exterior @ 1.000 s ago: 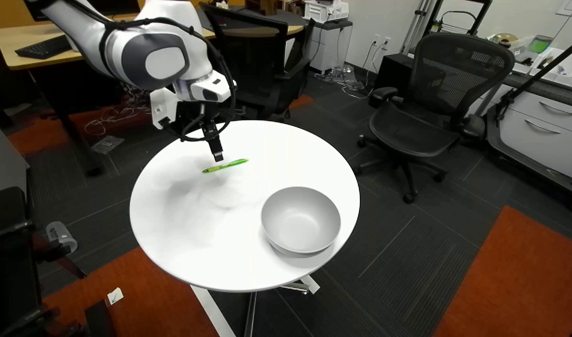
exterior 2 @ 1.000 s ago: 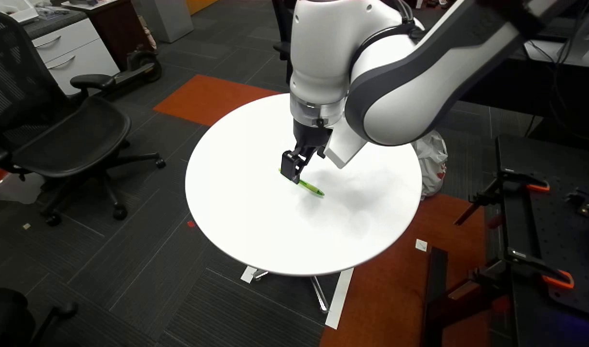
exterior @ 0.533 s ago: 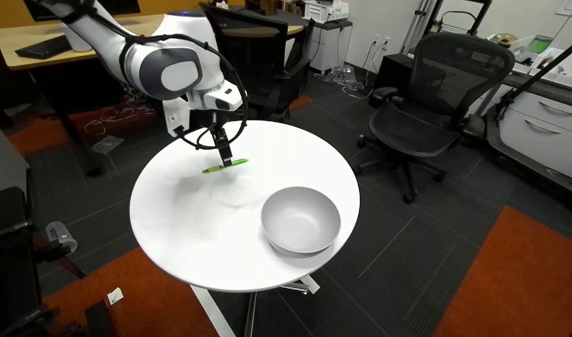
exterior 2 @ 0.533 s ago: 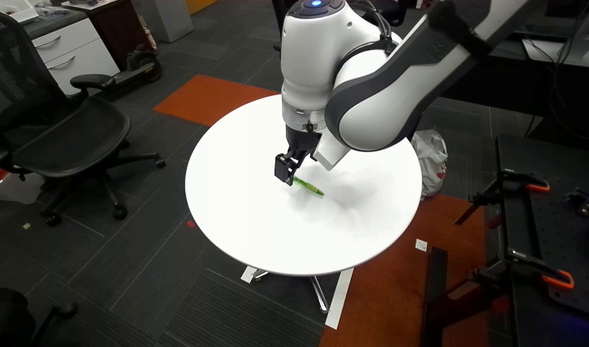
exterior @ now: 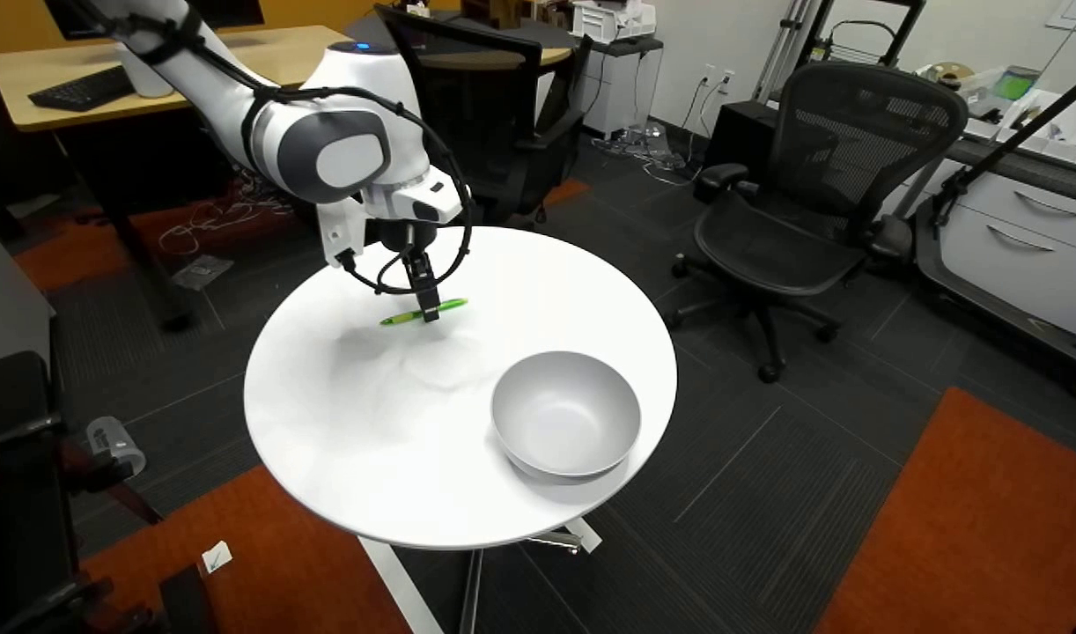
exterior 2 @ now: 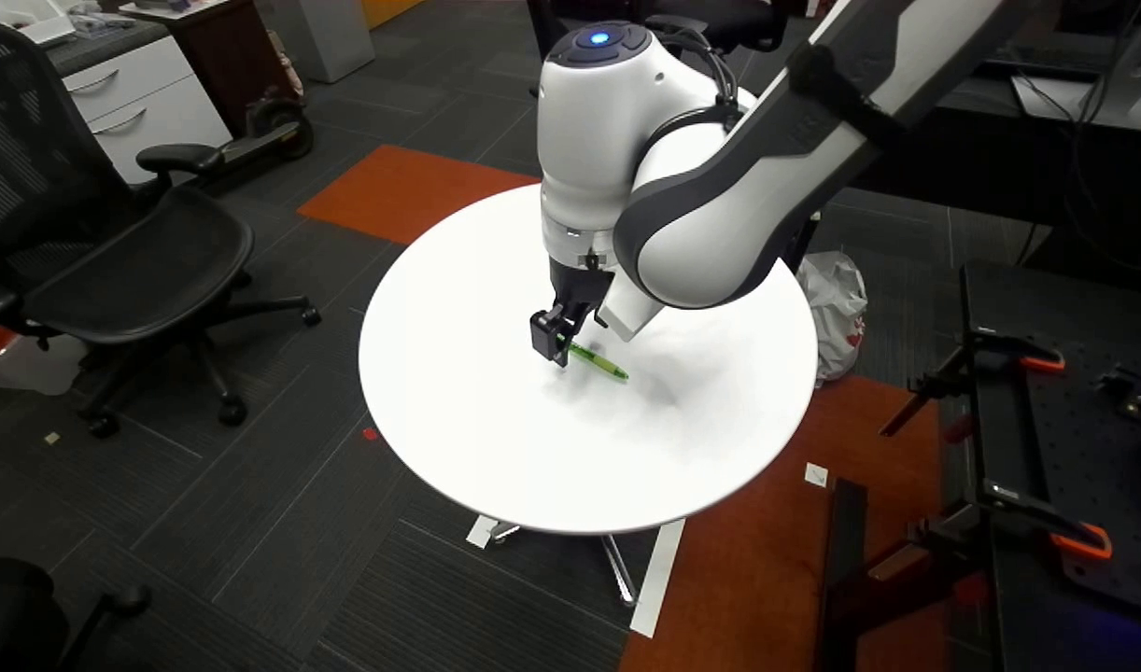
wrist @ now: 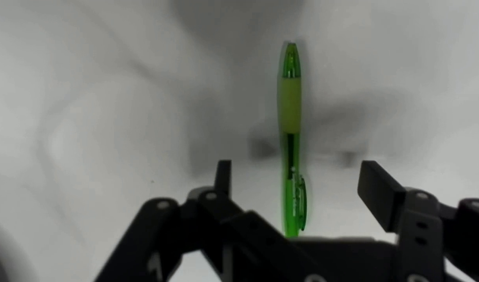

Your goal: Put the green pen in the grey bowl

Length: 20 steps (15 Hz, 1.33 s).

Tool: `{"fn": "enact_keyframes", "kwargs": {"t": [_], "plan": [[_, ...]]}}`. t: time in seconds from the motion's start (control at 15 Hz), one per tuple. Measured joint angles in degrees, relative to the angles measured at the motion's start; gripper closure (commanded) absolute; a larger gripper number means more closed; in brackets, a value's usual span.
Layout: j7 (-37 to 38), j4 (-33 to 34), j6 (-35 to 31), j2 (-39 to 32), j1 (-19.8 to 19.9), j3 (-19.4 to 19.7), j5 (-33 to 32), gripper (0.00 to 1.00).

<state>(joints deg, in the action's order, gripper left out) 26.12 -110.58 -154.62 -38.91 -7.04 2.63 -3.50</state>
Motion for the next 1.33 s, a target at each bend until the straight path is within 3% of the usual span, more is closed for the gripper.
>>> {"fn": "enact_keyframes", "kwargs": {"t": [0.47, 1.07, 1.33], "plan": [[0.0, 0.59, 0.0, -0.78, 0.0, 0.02, 0.62, 0.99], [0.01, 0.73, 0.0, 0.89, -0.92, 0.33, 0.74, 0.98], [0.44, -0.76, 0.25, 7.62, -3.73, 4.02, 0.3, 0.98]]}}
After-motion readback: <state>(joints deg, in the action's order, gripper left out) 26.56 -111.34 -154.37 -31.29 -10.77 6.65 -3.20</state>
